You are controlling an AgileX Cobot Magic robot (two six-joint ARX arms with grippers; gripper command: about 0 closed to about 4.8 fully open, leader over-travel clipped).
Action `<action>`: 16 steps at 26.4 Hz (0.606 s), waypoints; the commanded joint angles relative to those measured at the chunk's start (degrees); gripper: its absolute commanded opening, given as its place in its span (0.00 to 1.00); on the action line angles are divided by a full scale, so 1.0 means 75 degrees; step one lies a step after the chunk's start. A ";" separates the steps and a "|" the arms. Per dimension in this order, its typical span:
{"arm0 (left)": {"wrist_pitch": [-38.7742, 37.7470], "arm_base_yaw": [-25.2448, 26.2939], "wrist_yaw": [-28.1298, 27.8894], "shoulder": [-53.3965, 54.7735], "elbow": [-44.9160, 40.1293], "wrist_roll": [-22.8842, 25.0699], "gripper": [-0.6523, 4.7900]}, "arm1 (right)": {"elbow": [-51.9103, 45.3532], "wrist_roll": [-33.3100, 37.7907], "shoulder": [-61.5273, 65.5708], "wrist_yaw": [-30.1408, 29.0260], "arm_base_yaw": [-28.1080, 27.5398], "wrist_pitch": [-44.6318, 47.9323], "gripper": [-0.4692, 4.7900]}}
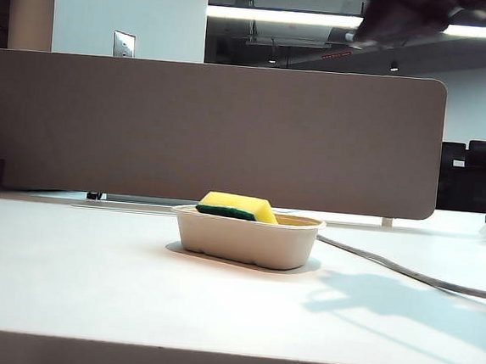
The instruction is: Pick up the cleaning sponge from the table and place it into the paper lunch box.
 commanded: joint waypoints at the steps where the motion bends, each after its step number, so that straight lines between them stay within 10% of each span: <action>1: 0.0076 0.0012 0.0026 0.0015 0.0006 0.0009 0.11 | -0.0166 0.0023 -0.0192 0.0437 0.0009 -0.0373 0.07; 16: 0.0073 0.0012 0.0029 0.0015 0.0006 0.0009 0.11 | -0.0166 -0.0216 -0.0481 0.0411 0.0119 -0.0781 0.07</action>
